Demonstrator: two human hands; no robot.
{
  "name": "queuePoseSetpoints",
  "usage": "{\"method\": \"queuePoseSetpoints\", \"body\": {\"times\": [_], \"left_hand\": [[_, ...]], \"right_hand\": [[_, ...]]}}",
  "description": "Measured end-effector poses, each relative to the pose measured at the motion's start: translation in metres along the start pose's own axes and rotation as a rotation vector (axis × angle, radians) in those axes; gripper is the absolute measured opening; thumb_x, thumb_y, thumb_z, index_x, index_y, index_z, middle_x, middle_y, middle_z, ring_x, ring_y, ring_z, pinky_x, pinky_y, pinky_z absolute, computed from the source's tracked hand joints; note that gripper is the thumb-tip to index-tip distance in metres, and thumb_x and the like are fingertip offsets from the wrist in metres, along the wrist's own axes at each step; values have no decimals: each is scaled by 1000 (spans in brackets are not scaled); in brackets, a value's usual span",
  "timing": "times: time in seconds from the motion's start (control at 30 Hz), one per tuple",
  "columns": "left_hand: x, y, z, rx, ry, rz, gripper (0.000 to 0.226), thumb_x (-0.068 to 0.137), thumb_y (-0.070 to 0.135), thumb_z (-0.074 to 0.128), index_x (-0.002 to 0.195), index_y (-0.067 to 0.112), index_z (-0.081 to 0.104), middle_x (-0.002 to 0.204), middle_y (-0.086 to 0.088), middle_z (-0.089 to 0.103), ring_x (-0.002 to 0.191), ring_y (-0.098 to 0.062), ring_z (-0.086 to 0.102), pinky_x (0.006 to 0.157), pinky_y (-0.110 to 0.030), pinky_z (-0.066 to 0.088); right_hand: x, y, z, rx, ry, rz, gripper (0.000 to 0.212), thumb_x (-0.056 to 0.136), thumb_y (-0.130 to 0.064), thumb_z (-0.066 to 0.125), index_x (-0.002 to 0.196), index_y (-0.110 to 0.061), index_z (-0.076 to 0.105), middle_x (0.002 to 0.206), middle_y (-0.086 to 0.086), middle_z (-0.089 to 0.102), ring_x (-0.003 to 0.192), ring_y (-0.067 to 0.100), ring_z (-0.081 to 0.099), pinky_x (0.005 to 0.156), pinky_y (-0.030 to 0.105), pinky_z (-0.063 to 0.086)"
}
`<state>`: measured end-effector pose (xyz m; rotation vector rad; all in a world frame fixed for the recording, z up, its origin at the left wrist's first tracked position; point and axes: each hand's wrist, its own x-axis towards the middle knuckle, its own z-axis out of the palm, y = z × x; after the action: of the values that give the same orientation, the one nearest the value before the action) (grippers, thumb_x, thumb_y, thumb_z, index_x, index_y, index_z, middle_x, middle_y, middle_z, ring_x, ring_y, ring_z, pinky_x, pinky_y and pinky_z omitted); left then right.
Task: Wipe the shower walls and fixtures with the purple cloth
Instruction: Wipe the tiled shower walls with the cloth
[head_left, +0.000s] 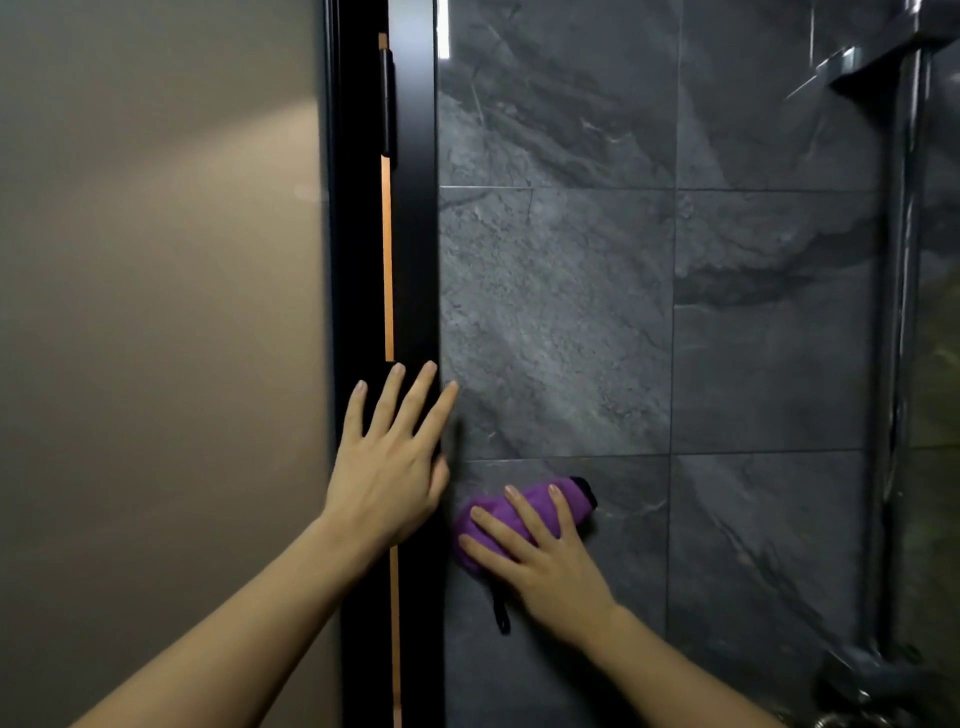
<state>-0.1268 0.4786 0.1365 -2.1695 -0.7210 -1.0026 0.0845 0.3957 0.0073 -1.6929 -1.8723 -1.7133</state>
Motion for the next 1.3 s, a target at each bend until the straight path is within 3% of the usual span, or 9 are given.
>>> {"method": "queuePoseSetpoints", "body": {"times": [0.17,0.33,0.43,0.57,0.8,0.93,1.07,1.2,1.3], "left_hand": [[-11,9,6,-25,-20,52,71,83,42,41,151,21,37,161,-9,28,147,-34,26,116,-59,21],[-9,20,1,-46,6,68,72,81,42,39,150,20,39,161,-10,28,146,-35,30,115,-60,22],[-8,30,-1,-64,25,69,72,82,42,39,150,18,40,160,-11,29,145,-36,30,114,-60,22],[-6,57,-2,-61,27,87,71,82,41,39,149,16,40,159,-13,30,146,-36,30,114,-61,23],[18,135,-5,-79,-16,102,73,81,43,37,149,17,41,159,-12,30,146,-37,29,113,-63,22],[40,191,-6,-93,-32,97,72,84,45,37,151,19,38,160,-11,28,147,-36,26,114,-62,21],[66,249,-7,-115,-39,76,73,84,46,37,151,19,36,161,-10,26,148,-36,24,115,-62,19],[81,289,-12,-118,-26,67,74,84,47,34,153,20,31,162,-11,23,148,-36,21,115,-62,19],[89,308,-15,-109,-29,63,75,87,50,31,156,22,24,164,-9,16,150,-35,14,117,-61,14]], "right_hand": [[-14,30,-6,-2,-9,-2,65,81,-21,55,143,-36,45,154,-4,39,140,36,35,107,68,23],[-39,79,-21,54,-47,197,69,80,-20,66,144,-38,44,156,-6,35,143,37,29,109,69,21],[-57,109,-33,97,-106,335,54,90,-33,56,143,-38,44,155,-4,37,144,37,27,107,71,25],[-77,145,-45,166,-174,521,51,91,-40,47,142,-39,41,154,-3,39,142,38,29,105,73,26],[-114,198,-45,312,-11,794,64,87,-28,65,143,-41,37,156,-3,32,145,38,22,108,74,15],[-135,193,-34,329,10,757,73,77,-19,78,140,-36,44,154,-1,35,143,41,23,104,74,13],[-165,181,-20,335,-4,575,87,66,-4,77,139,-36,44,156,-3,31,143,41,19,104,72,8],[-197,175,-17,389,18,416,85,56,1,73,132,-31,56,150,-3,41,143,36,23,104,72,26],[-216,171,-26,522,59,407,81,65,10,67,135,-28,54,152,-3,40,146,33,20,112,64,23]]}}
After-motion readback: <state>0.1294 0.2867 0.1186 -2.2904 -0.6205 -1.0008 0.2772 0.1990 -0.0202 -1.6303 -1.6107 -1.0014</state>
